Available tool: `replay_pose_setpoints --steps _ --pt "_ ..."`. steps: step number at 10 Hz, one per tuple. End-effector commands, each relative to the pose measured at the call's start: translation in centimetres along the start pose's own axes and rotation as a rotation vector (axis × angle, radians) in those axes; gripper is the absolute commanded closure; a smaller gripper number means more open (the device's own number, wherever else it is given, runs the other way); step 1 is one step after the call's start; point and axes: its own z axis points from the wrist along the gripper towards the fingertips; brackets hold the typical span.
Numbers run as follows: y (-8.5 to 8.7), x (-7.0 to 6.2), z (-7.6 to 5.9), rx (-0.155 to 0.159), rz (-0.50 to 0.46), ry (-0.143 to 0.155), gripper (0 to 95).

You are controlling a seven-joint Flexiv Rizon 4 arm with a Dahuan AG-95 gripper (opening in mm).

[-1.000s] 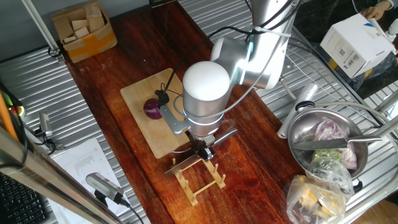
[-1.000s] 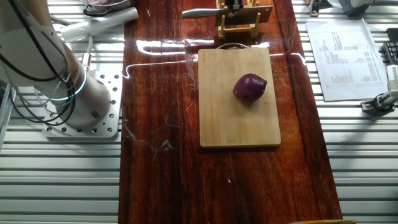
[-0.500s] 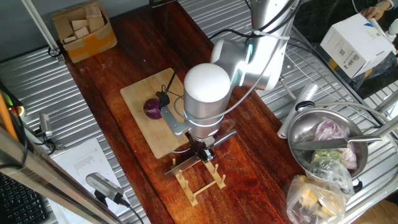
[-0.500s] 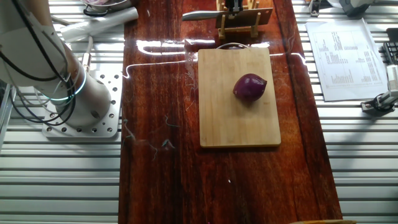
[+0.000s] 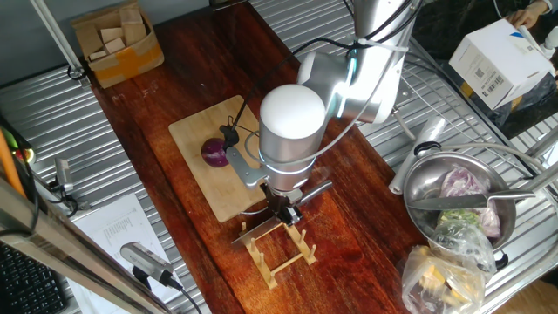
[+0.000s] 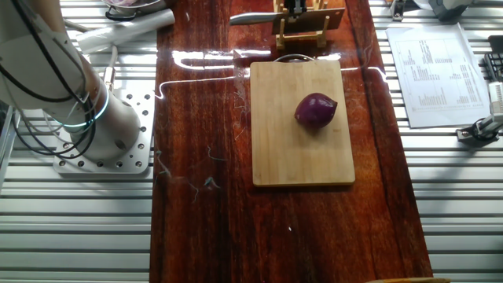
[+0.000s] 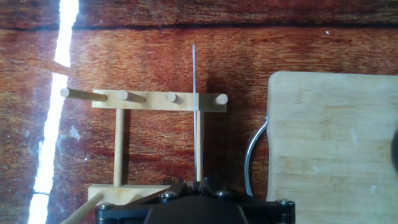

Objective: Chop the onions

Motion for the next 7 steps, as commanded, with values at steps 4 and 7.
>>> replay_pose_setpoints --steps 4,7 --pt "0.2 -0.2 0.1 0.003 -0.005 0.006 95.0" --pt "0.3 -0.2 -0.5 0.002 -0.002 0.006 95.0"
